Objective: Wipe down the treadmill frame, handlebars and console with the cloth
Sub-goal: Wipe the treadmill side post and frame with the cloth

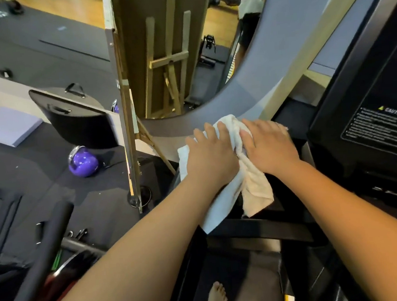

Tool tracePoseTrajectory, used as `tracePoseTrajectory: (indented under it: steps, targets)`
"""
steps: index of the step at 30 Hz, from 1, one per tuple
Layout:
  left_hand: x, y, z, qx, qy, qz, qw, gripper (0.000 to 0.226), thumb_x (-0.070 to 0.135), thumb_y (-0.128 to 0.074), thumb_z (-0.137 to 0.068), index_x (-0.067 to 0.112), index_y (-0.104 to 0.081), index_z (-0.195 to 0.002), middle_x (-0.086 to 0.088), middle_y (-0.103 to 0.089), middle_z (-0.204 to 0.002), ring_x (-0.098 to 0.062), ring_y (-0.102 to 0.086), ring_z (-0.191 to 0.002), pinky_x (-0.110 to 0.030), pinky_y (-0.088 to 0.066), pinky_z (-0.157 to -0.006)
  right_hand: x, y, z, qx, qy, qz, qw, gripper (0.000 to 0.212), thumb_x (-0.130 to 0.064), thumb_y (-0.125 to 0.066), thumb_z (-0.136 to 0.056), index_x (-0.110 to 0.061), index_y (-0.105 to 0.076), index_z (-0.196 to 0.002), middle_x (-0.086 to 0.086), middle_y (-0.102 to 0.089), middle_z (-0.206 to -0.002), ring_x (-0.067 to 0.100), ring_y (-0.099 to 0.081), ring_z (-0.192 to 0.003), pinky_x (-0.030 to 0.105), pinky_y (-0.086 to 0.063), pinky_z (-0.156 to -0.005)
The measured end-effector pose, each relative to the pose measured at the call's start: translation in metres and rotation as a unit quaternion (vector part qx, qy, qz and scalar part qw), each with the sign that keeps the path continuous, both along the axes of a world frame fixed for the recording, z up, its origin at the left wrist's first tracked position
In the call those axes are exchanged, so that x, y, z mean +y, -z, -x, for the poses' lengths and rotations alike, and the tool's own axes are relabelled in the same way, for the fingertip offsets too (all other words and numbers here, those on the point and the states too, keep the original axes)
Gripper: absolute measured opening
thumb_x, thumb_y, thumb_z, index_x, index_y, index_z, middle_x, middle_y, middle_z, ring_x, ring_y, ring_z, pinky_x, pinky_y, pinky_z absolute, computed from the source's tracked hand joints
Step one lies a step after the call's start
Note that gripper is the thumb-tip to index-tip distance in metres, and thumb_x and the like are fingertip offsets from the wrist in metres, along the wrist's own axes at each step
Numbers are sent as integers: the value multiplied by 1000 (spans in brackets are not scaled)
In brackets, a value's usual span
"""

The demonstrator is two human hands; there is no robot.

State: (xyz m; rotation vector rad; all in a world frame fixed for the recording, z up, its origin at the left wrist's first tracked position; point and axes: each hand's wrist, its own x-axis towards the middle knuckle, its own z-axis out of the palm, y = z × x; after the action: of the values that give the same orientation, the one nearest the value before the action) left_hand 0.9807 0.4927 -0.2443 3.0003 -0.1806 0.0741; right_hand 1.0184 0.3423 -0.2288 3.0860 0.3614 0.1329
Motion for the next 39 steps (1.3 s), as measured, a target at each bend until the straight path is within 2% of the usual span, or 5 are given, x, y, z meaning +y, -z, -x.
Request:
tracePoseTrajectory:
  steps: [9, 17, 23, 29, 39]
  targets:
    - [7, 2, -10, 0, 85, 26, 996, 63, 49, -22, -103, 20, -8, -157, -14, -14, -163, -42, -21, -144, -53, -24, -114, -12, -14, 0, 47, 67, -60, 995, 44, -36, -20, -102, -23, -48, -132, 7, -54, -132, 27, -44, -125, 42, -30, -107]
    - [12, 2, 5, 22, 117, 19, 993, 61, 51, -15, -103, 31, 1, -158, -8, 1, -166, -38, 0, -150, -53, -8, -120, -25, -15, 25, 97, 119, -79, 985, 50, -32, -20, -106, -21, -13, -154, -1, -4, -163, 23, -13, -148, 38, -23, -114]
    - [14, -2, 28, 38, 111, 21, 993, 78, 58, 10, -86, 32, -2, -158, -6, 2, -166, -35, 5, -151, -52, -2, -121, -17, -21, 33, 107, 127, -32, 986, 54, -26, -26, -105, -19, -7, -155, 7, 4, -162, 30, -10, -148, 39, -25, -113]
    - [12, -5, 55, 48, 84, 45, 994, 73, 54, 6, -89, 32, -7, -157, -4, 8, -166, -33, 13, -150, -51, 5, -120, -5, -20, 32, 93, 51, 0, 994, 53, -35, -17, -104, -19, -11, -154, 11, -7, -161, 30, 0, -148, 44, -2, -119]
    - [30, -5, 92, 79, 3, 148, 986, 82, 60, 11, -80, 29, 10, -156, 2, 18, -164, -22, 21, -150, -41, 9, -121, 36, -15, 41, 82, -101, 33, 991, 52, -30, -22, -104, -21, -11, -154, 8, -9, -162, 28, -3, -149, 45, -6, -121]
